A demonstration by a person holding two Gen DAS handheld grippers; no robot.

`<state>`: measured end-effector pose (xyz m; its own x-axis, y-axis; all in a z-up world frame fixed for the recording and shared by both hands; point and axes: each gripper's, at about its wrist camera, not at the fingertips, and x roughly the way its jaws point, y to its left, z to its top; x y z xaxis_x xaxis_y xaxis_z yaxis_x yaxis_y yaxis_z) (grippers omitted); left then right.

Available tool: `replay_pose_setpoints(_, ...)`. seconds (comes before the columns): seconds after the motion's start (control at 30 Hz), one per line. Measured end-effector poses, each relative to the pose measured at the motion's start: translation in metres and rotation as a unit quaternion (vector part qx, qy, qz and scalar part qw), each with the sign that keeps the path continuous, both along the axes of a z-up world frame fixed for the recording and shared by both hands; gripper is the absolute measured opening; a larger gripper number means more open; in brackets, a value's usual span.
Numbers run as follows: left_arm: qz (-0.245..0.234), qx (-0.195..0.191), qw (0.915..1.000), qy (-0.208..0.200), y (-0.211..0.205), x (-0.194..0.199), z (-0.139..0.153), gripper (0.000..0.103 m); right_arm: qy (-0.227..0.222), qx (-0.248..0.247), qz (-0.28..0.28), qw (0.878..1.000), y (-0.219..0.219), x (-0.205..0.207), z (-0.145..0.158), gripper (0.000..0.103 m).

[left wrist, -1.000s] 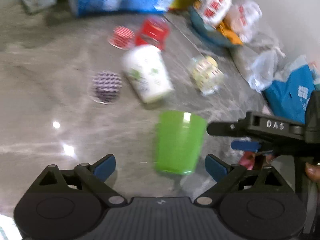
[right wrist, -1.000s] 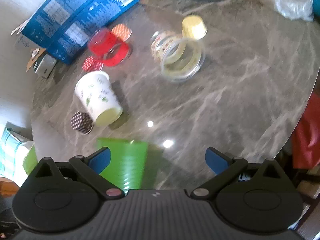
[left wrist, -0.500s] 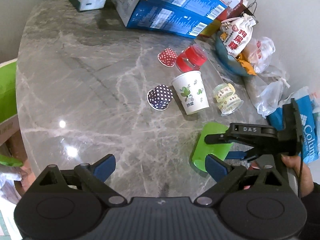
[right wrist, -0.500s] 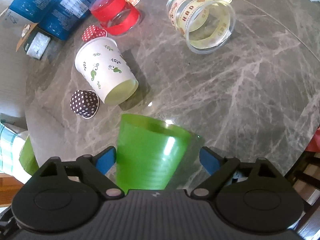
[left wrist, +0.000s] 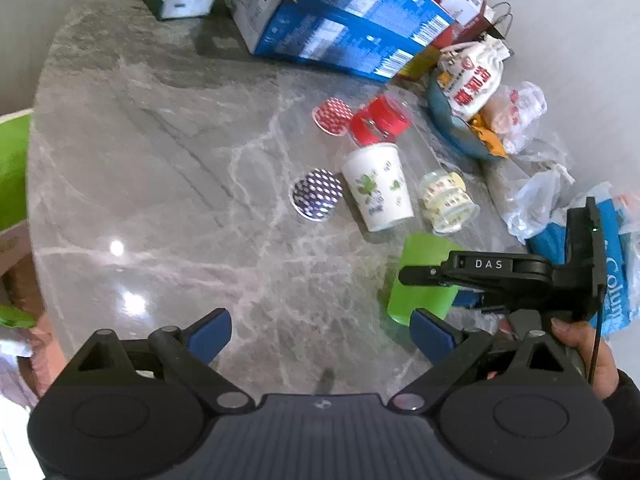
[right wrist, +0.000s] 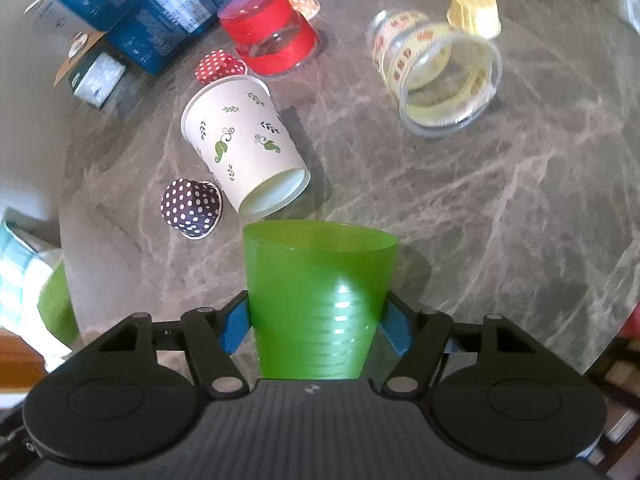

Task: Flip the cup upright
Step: 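Grasp the green cup with the right gripper while the left gripper releases it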

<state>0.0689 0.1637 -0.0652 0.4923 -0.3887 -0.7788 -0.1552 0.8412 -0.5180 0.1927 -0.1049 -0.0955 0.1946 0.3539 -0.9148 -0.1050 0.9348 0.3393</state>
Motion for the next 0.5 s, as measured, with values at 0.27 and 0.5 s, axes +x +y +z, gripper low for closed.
replay_pose_setpoints(0.27,-0.005,-0.01,0.9966,-0.081,-0.018,0.014,-0.001,0.096,-0.188,-0.012,0.07,0.98,0.001,-0.028,0.018,0.069)
replay_pose_setpoints(0.5,0.014,-0.002,0.9831,-0.182,-0.026,0.01,-0.002,0.096,-0.291,0.028,0.084,0.953,-0.004,-0.047,0.007,0.069)
